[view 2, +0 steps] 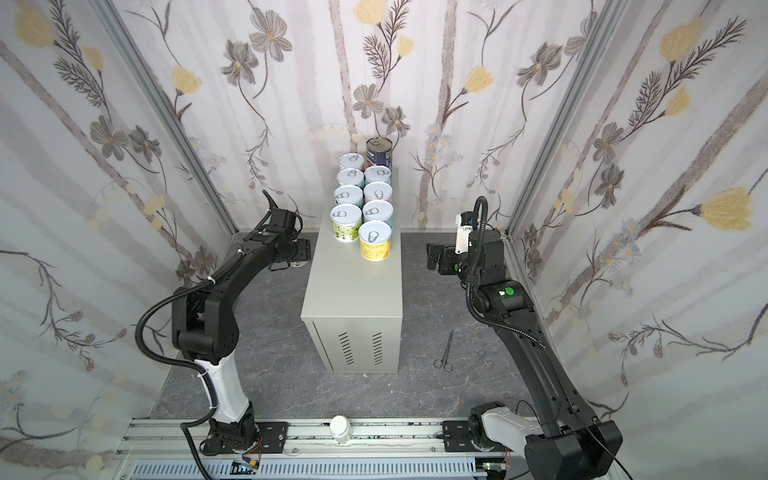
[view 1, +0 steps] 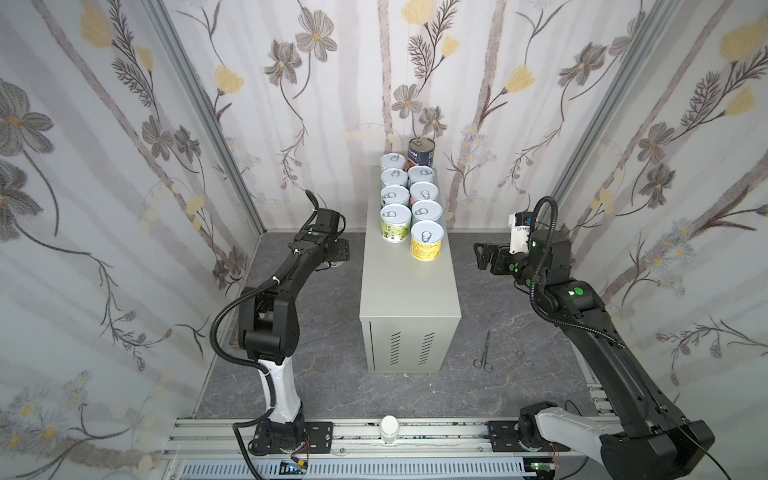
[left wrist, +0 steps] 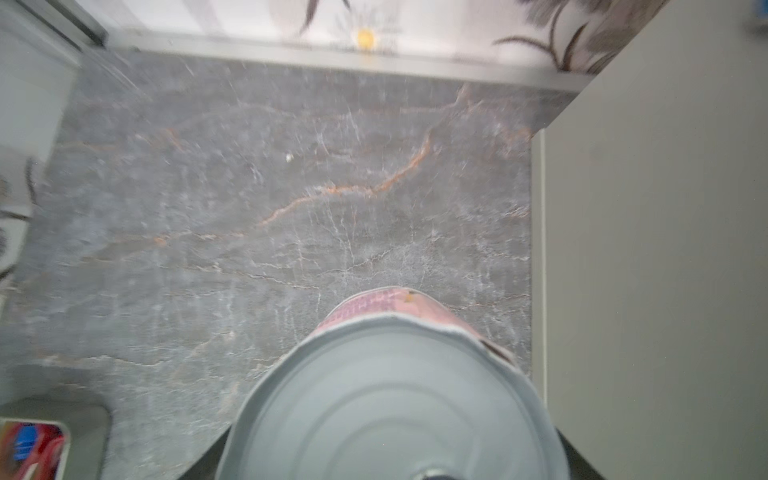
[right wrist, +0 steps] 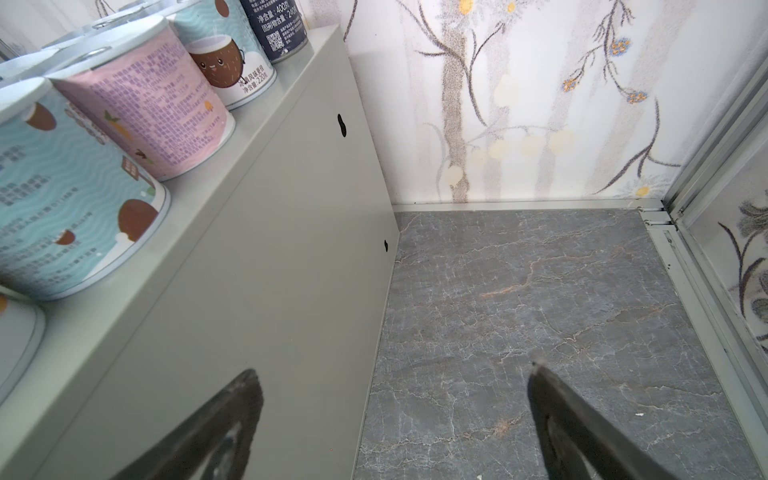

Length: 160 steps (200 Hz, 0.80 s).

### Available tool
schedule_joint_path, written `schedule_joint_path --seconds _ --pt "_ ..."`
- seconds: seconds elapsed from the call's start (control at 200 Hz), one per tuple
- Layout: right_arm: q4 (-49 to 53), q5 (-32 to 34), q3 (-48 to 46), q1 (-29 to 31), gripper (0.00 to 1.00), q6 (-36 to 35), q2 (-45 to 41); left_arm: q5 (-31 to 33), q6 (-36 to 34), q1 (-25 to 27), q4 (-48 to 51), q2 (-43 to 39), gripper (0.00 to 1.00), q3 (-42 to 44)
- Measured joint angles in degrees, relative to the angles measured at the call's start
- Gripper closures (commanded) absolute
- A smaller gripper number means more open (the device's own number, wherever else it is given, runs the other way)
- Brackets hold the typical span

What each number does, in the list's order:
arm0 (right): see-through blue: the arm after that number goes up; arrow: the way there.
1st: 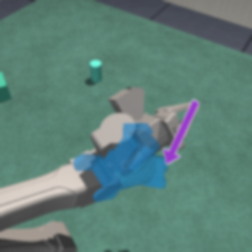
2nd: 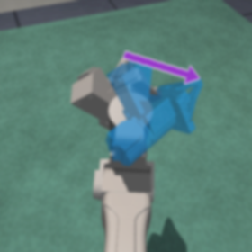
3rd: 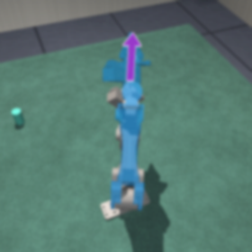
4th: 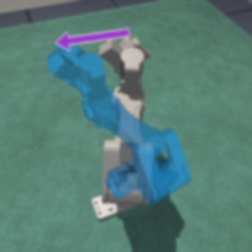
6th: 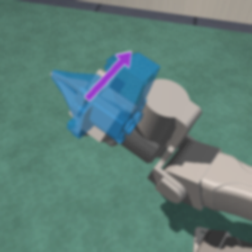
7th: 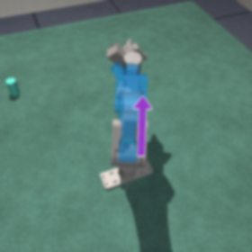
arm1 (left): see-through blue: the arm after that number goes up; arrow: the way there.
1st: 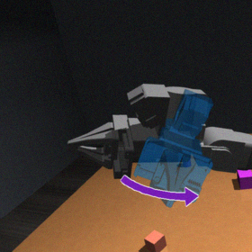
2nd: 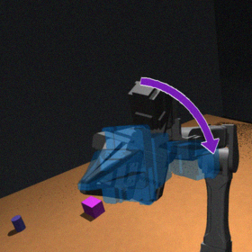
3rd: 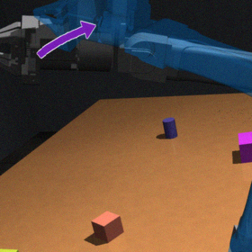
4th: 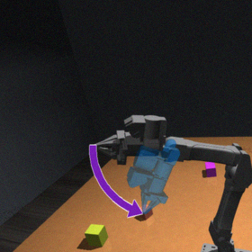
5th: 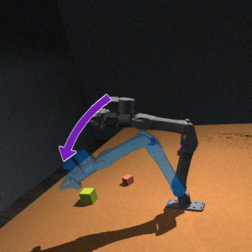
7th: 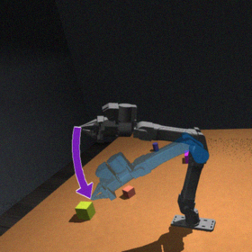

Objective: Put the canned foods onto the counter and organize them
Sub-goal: 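Carry the pink can up onto the cabinet top with the left gripper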

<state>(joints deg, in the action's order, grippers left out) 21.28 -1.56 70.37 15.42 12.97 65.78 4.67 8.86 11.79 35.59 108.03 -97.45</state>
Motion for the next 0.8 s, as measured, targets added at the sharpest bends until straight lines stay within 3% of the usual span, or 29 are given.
schedule_joint_path --seconds 0.275,0.54,0.799 --pt "-0.52 -1.07 -0.2 0.0 0.0 -0.04 -2.36 -2.19 -2.49 1.86 13.2 -15.87 0.42 -5.35" --pt "0.87 -1.03 0.66 0.0 0.0 -2.49 -3.76 -5.97 -1.42 8.66 21.59 -28.83 0.41 -7.48" --pt "1.49 -0.09 -2.19 0.0 0.0 -3.04 -9.03 -8.37 0.2 15.93 26.16 -34.99 0.41 -7.8"
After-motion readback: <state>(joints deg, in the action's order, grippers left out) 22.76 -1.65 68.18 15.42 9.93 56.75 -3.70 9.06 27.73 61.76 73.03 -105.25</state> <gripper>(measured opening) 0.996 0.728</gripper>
